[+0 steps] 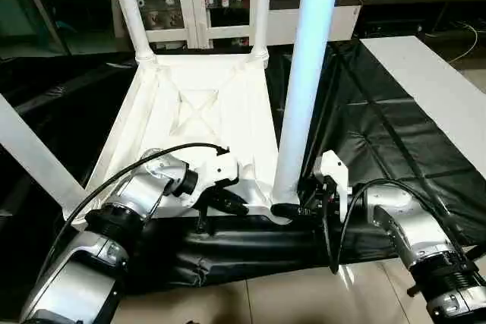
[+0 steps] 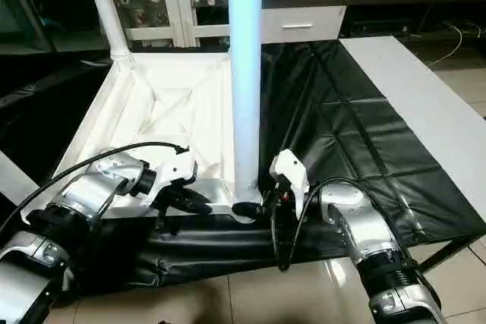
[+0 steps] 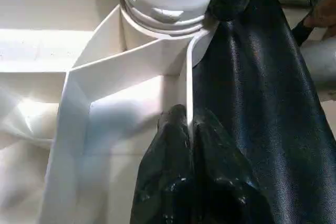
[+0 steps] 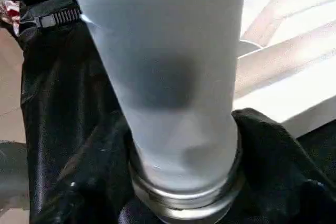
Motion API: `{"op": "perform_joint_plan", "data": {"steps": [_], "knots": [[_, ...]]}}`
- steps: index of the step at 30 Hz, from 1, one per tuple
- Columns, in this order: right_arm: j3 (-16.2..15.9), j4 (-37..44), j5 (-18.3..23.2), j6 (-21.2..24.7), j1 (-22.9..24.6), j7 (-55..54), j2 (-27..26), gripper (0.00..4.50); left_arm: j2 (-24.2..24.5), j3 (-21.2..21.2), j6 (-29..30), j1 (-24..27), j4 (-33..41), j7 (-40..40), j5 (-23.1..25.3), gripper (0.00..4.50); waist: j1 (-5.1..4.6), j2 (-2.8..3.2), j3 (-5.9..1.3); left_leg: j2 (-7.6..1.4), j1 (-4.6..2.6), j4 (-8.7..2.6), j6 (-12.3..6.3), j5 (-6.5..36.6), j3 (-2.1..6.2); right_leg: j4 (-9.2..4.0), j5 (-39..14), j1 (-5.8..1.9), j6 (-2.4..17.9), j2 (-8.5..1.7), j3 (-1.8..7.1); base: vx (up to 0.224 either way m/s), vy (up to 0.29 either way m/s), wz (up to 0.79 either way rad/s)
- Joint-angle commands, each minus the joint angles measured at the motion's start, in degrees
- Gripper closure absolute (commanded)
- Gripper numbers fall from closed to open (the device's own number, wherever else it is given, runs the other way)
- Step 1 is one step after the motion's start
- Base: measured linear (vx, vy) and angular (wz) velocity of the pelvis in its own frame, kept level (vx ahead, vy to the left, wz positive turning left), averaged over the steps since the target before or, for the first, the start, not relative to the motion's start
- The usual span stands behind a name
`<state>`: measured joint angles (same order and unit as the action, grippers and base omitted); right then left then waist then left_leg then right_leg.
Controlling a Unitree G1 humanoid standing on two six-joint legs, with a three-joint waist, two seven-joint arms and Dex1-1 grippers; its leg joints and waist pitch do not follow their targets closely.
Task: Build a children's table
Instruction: Rotate leg to tighten
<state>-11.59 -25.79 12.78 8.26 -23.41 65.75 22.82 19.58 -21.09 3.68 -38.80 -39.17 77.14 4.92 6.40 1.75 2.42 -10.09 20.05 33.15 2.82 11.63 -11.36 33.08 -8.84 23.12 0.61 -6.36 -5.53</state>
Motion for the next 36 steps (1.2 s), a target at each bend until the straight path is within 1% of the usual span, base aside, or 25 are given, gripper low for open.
{"op": "perform_joint_plan", "data": {"steps": [1, 4, 5, 6, 7, 8, 9, 11, 12, 15, 16, 18, 21, 22, 24, 25, 26, 27, 30, 31, 32, 33, 34, 35, 36], "knots": [[-0.86, -0.6, -0.86, -0.84, -0.85, 0.2, -0.84, 1.78, -0.68, -4.18, 0.64, 1.78, -1.02, 2.41, 2.05, 4.5, -0.08, -0.7, -3.33, -3.52, -0.08, -4.05, -3.1, 11.36, 1.26, -3.35, -15.19, -2.84, 13.14, -3.31, 2.96, 0.0, 0.0, 0.0], [1.1, -3.37, -1.7, -3.93, -1.66, -5.31, -3.11, 1.82, -1.56, -3.64, 0.53, 1.41, -2.13, -0.01, 2.34, 4.5, -0.16, -0.68, -3.25, -3.47, -0.05, -4.13, -2.71, 12.26, 1.29, -3.52, -16.46, -2.82, 12.99, -3.36, 2.94, 0.0, 0.0, 0.0], [2.37, -5.9, -2.66, -5.78, -2.42, -10.31, -4.76, 1.83, -2.73, -2.98, 0.53, 0.93, -3.37, -2.47, 2.43, 4.5, -0.43, -0.72, -3.07, -3.39, -0.07, -4.2, -2.21, 13.48, 1.3, -3.83, -18.79, -2.47, 12.49, -3.46, 2.94, 0.0, 0.0, 0.0], [3.71, -8.67, -3.71, -7.62, -3.17, -16.49, -6.8, 1.84, -4.79, -1.75, 0.78, -0.16, -5.82, -7.12, 2.56, 4.5, -0.6, -0.86, -2.98, -3.33, -0.14, -4.31, -1.78, 14.43, 1.37, -4.1, -20.56, -2.48, 12.03, -3.54, 2.94, 0.0, 0.0, 0.0], [4.52, -10.4, -4.39, -8.73, -3.64, -20.45, -8.06, 1.84, -6.21, -0.91, 0.99, -0.92, -7.51, -10.29, 2.65, 4.5, -1.12, -0.82, -2.77, -3.1, -0.28, -4.42, -0.37, 16.35, 1.57, -4.62, -25.22, -2.29, 10.66, -3.63, 2.81, 0.0, 0.0, 0.0], [5.75, -11.91, -4.19, -8.83, -4.06, -24.5, -9.85, 1.84, -8.21, 0.29, 1.12, -2.11, -9.87, -14.63, 2.57, 4.5, -1.39, -1.09, -2.74, -3.02, -0.66, -4.53, 0.45, 18.08, 1.86, -5.09, -28.89, -2.27, 9.14, -3.63, 2.62, -0.056, 0.001, -0.02], [6.47, -12.6, -3.9, -8.68, -4.29, -26.62, -10.87, 1.85, -9.36, 1.01, 1.27, -2.84, -11.22, -17.2, 2.48, 4.5, -1.74, -1.11, -2.59, -2.9, -0.66, -4.53, 0.35, 18.68, 1.75, -5.41, -30.33, -2.08, 8.46, -3.54, 2.66, -0.053, 0.014, 0.01], [9.98, -15.98, -2.93, -8.54, -5.94, -38.74, -16.07, 1.85, -14.49, 4.87, 3.76, -6.58, -16.99, -31.16, 1.67, 4.5, -2.32, -0.84, -2.52, -2.82, -0.98, -4.46, 0.87, 21.54, 2.21, -5.92, -34.2, -1.78, 6.85, -3.41, 2.19, -0.054, 0.02, -0.01], [10.51, -16.7, -2.85, -8.77, -6.35, -41.05, -17.08, 1.85, -15.42, 5.71, 4.27, -7.31, -17.96, -34.19, 1.43, 4.5, -2.92, -0.81, -2.42, -2.77, -0.67, -4.54, 0.8, 22.88, 2.35, -6.14, -34.97, -1.77, 5.94, -3.27, 1.94, -0.051, 0.032, -0.05], [11.46, -20.86, -3.66, -10.55, -9.0, -50.3, -20.65, 1.86, -18.1, 8.69, 5.83, -9.9, -21.27, -45.37, 0.56, 4.5, -3.7, -0.65, -2.72, -2.72, -0.44, -4.69, 0.33, 23.71, 2.55, -6.3, -32.89, -2.08, 5.84, -3.24, 1.66, -0.017, 0.011, -0.02], [11.63, -22.86, -4.15, -12.03, -10.33, -52.93, -21.92, 1.86, -18.42, 8.62, 5.05, -10.6, -22.27, -48.53, 1.3, 4.5, -3.98, -0.26, -2.88, -2.69, -0.09, -4.82, 0.1, 23.03, 2.66, -6.14, -30.92, -2.25, 6.25, -3.25, 1.61, 0.0, 0.0, 0.0], [11.25, -24.65, -5.02, -13.9, -11.76, -53.2, -23.11, 1.86, -18.67, 8.49, 4.11, -11.04, -23.27, -48.93, 2.12, 4.5, -4.21, -0.76, -2.86, -2.5, -0.34, -4.6, -0.85, 23.29, 2.27, -6.45, -29.75, -1.91, 6.92, -3.18, 1.69, 0.0, 0.0, 0.0], [10.46, -24.85, -5.82, -17.75, -12.4, -48.68, -23.99, 1.86, -18.87, 8.72, 2.87, -11.51, -24.64, -48.09, 3.0, 4.5, -4.08, -0.7, -2.94, -2.65, -0.02, -4.59, -2.31, 21.31, 2.03, -6.13, -26.18, -2.13, 8.53, -3.3, 2.04, 0.0, 0.0, 0.0], [10.32, -23.22, -5.39, -19.68, -11.79, -44.51, -23.66, 1.3, -18.38, 8.1, 1.85, -11.4, -24.95, -46.29, 3.65, 4.5, -3.96, -0.8, -2.96, -2.69, -0.05, -4.51, -2.81, 20.56, 1.88, -5.94, -24.52, -2.13, 9.39, -3.32, 2.16, 0.0, 0.0, 0.0], [9.83, -21.35, -5.32, -20.3, -10.89, -41.3, -22.15, 1.16, -17.69, 7.52, 1.74, -11.11, -25.12, -44.52, 4.01, 4.5, -3.77, -1.07, -3.07, -2.73, 0.22, -4.46, -3.68, 18.74, 1.72, -5.54, -22.16, -2.46, 10.37, -3.35, 2.29, 0.0, 0.0, 0.0], [9.32, -19.39, -5.43, -20.38, -9.86, -39.31, -19.95, 1.1, -16.87, 6.29, 0.31, -10.64, -25.26, -41.62, 4.38, 4.5, -3.48, -1.18, -2.92, -2.64, 0.63, -4.38, -4.89, 17.74, 1.71, -5.41, -22.2, -2.78, 10.17, -3.46, 2.3, 0.0, 0.0, 0.0], [8.77, -18.07, -5.21, -19.72, -9.17, -37.2, -18.52, 0.99, -16.46, 5.82, 0.46, -10.46, -25.29, -40.47, 4.41, 4.5, -3.55, -1.42, -2.89, -2.65, 0.92, -4.45, -5.2, 17.57, 1.79, -5.35, -23.04, -2.98, 9.64, -3.39, 2.2, 0.0, 0.0, 0.0], [8.77, -18.07, -5.21, -19.72, -9.17, -37.2, -18.52, 0.88, -16.46, 5.82, 0.46, -10.46, -25.29, -40.47, 4.41, 4.5, -3.44, -1.31, -2.91, -2.74, 0.95, -4.5, -5.33, 17.48, 1.85, -5.38, -24.09, -3.03, 9.01, -3.42, 2.11, 0.0, 0.0, 0.0], [6.12, -11.27, -3.71, -15.32, -5.31, -27.0, -11.72, 0.73, -14.53, 3.54, -0.96, -9.26, -24.11, -32.6, 4.61, 4.5, -3.2, -1.35, -2.84, -2.82, 0.42, -4.35, -5.64, 16.65, 1.77, -5.87, -26.69, -2.82, 7.96, -3.41, 2.23, 0.0, 0.0, 0.0], [5.7, -10.13, -3.52, -14.71, -4.61, -25.38, -10.42, 0.73, -14.15, 3.09, -1.54, -8.99, -23.77, -30.87, 4.65, 4.5, -2.98, -1.38, -2.83, -2.86, 0.16, -4.28, -6.03, 16.35, 1.6, -5.92, -26.21, -2.57, 8.4, -3.42, 2.42, 0.0, 0.0, 0.0], [5.01, -8.24, -3.07, -14.16, -3.34, -21.97, -7.94, 0.73, -13.43, 2.43, -1.63, -8.39, -22.91, -26.78, 4.46, 4.5, -2.8, -1.45, -3.03, -2.93, 0.48, -4.31, -6.18, 14.56, 1.67, -5.48, -23.88, -3.02, 9.26, -3.52, 2.47, 0.0, 0.0, 0.0], [4.62, -7.13, -2.78, -13.83, -2.58, -19.78, -6.43, 0.73, -12.96, 2.02, -1.75, -8.0, -22.35, -24.02, 4.35, 4.5, -2.68, -1.41, -3.06, -2.88, 0.62, -4.25, -6.58, 13.76, 1.62, -5.31, -22.86, -3.06, 9.69, -3.47, 2.47, 0.0, 0.0, 0.0], [4.24, -5.37, -2.1, -12.73, -1.48, -16.8, -4.29, 0.73, -11.94, 0.93, -2.82, -7.31, -21.23, -20.0, 4.48, 4.5, -2.1, -1.12, -3.17, -3.12, 0.37, -4.15, -6.69, 12.84, 1.65, -4.95, -20.15, -3.06, 11.14, -3.45, 2.48, 0.0, 0.0, 0.0], [4.07, -3.69, -1.48, -11.56, -0.43, -13.85, -2.32, 0.73, -10.72, -0.18, -4.11, -6.36, -19.74, -14.6, 4.24, 4.5, -2.19, -1.1, -3.12, -3.12, 0.4, -4.12, -7.01, 12.8, 1.41, -4.89, -19.18, -2.88, 11.71, -3.33, 2.61, 0.0, 0.0, 0.0], [4.0, -2.38, -0.91, -10.38, 0.36, -11.59, -0.84, 0.73, -9.68, -1.1, -4.69, -5.6, -18.45, -10.13, 3.99, 4.5, -1.6, -1.15, -3.14, -3.3, 0.39, -4.11, -7.47, 12.47, 1.47, -4.66, -17.91, -3.19, 12.38, -3.34, 2.57, 0.0, 0.0, 0.0]]}}
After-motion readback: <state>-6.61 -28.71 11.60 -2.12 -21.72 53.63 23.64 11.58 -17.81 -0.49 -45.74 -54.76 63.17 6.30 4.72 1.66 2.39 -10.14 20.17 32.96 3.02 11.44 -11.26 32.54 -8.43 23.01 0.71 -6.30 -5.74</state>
